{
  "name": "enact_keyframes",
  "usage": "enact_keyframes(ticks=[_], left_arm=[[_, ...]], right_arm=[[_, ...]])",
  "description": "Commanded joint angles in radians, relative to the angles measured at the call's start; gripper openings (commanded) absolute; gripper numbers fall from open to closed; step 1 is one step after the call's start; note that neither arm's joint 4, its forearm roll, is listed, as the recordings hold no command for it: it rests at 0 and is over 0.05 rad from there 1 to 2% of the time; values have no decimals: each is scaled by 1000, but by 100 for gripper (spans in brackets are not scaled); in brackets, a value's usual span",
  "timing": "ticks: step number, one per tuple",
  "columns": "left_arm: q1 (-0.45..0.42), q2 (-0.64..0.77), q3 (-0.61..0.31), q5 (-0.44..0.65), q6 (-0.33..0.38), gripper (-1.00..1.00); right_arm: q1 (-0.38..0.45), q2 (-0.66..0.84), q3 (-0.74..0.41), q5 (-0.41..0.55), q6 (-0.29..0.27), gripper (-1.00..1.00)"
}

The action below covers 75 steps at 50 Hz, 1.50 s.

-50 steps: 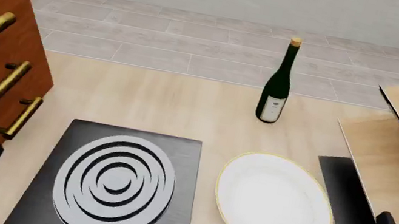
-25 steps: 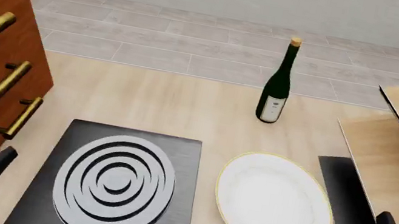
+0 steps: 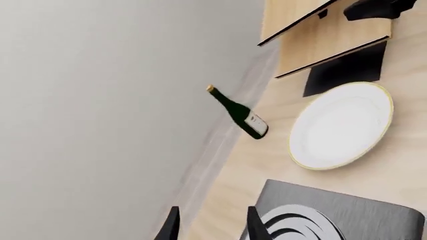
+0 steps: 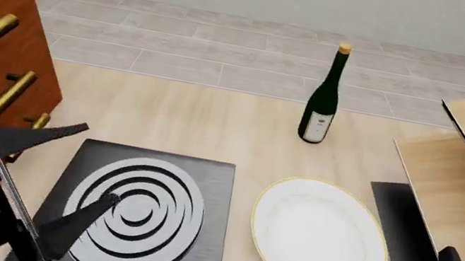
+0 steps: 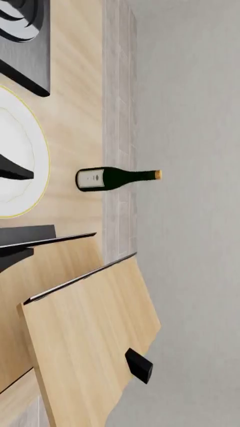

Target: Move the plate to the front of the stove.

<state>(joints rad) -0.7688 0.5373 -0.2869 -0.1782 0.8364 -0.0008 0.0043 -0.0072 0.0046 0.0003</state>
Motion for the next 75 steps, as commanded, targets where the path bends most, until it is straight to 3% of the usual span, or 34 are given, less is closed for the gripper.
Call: enact_keyframes(ticks=[1,12,13,19,41,75], left_arm=[[-92,205,-24,-134,114,100],[-155,333,-102,-162,192,100],[-216,440,-146,-177,218,100],[-258,532,-145,-216,252,100],[-318,729,-187,-279,271,100],[-381,957,-225,-394,230,100]], right_arm=[[0,0,0,0,0,100],[0,0,-1,0,0,100],[0,1,-2,1,0,100],[0,2,-1,-2,0,100],[0,5,1,-6,0,100],[-1,7,3,-9,0,100]])
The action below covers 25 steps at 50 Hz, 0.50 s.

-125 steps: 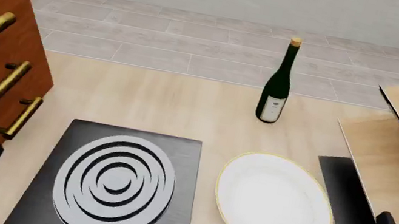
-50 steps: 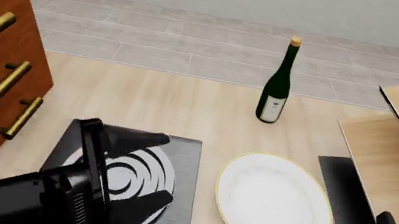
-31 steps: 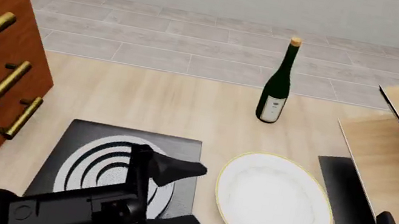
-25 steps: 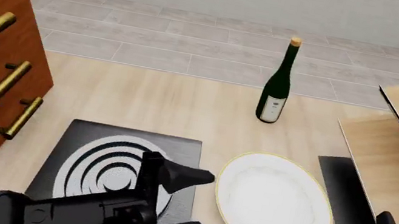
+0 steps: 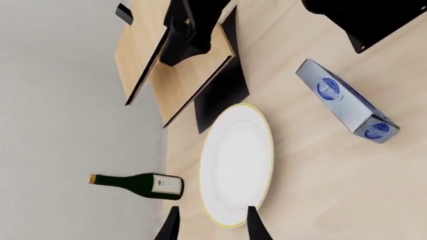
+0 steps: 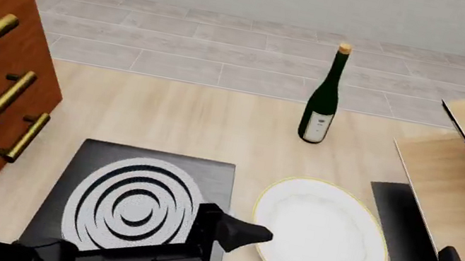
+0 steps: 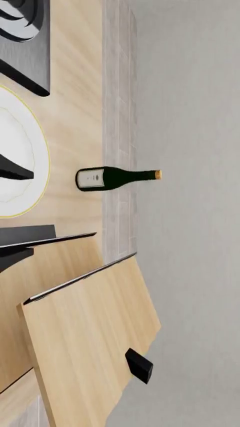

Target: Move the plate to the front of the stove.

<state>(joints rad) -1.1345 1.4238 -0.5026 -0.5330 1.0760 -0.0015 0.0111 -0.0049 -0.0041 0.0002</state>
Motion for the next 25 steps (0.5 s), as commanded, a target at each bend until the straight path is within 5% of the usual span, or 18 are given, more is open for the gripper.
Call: enact_keyframes(ticks=[1,25], left_arm=[[-16,81,-8,-46,-9,100],[-18,256,-15,-157,-6,100]], right_arm=[[0,0,0,-1,0,100],[0,0,0,-1,0,100]])
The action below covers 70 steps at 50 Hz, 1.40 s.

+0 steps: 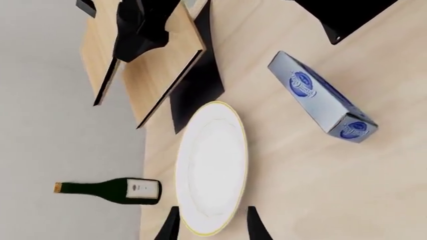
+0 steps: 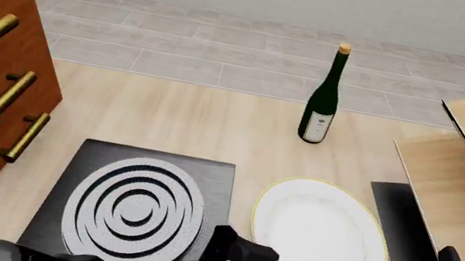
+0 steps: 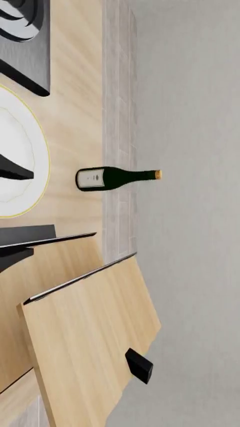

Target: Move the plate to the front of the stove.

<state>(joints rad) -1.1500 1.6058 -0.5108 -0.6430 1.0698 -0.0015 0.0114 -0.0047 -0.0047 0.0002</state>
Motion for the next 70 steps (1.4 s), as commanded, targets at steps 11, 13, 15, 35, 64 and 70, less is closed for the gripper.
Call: enact_keyframes(ticks=[11,13,15,35,64,70], left_arm=[[5,136,-28,-67,8,100],[5,150,-32,-72,8,100],[5,162,-36,-75,7,100],[-19,257,-88,-90,6,100],[26,414,-153,-139,52,100],[47,438,-171,-145,65,100]], right_arm=[[0,0,0,0,0,100],[0,0,0,0,0,100],[0,0,0,0,0,100],[0,0,0,0,0,100],[0,0,0,0,0,100],[0,0,0,0,0,100]])
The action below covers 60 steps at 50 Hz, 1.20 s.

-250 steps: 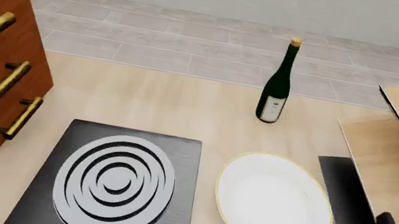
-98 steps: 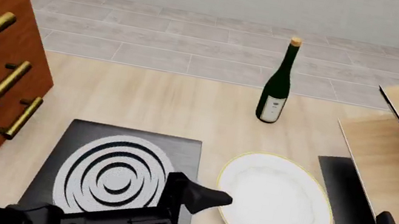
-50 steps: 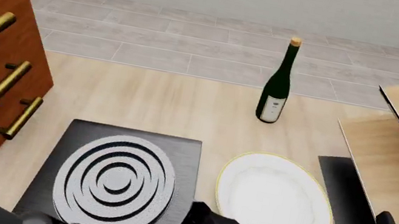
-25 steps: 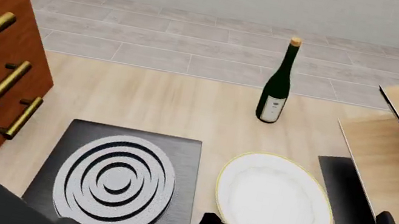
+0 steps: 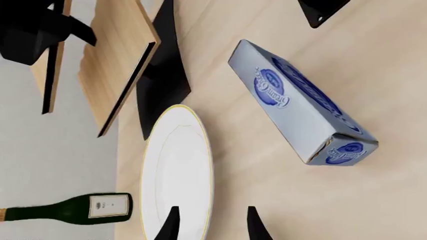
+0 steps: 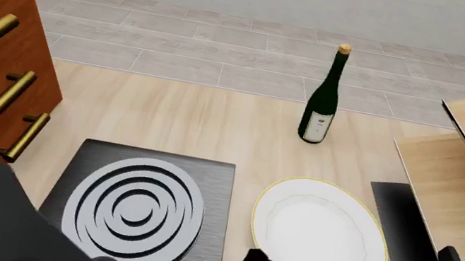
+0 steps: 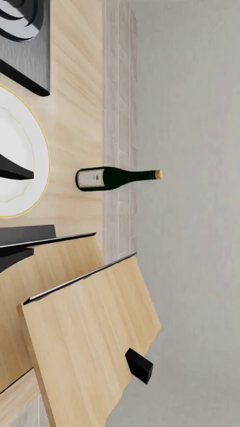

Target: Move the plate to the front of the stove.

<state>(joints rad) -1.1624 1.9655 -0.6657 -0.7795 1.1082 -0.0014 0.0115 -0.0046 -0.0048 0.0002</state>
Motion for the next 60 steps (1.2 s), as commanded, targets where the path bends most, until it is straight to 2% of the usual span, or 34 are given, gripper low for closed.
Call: enact_keyframes(ticks=[1,38,60], left_arm=[[63,83,-20,-8,24,100],[117,239,-110,-36,58,100],[138,310,-181,-16,69,100]], right_arm=[[0,0,0,0,0,100],[0,0,0,0,0,100],[0,0,0,0,0,100]])
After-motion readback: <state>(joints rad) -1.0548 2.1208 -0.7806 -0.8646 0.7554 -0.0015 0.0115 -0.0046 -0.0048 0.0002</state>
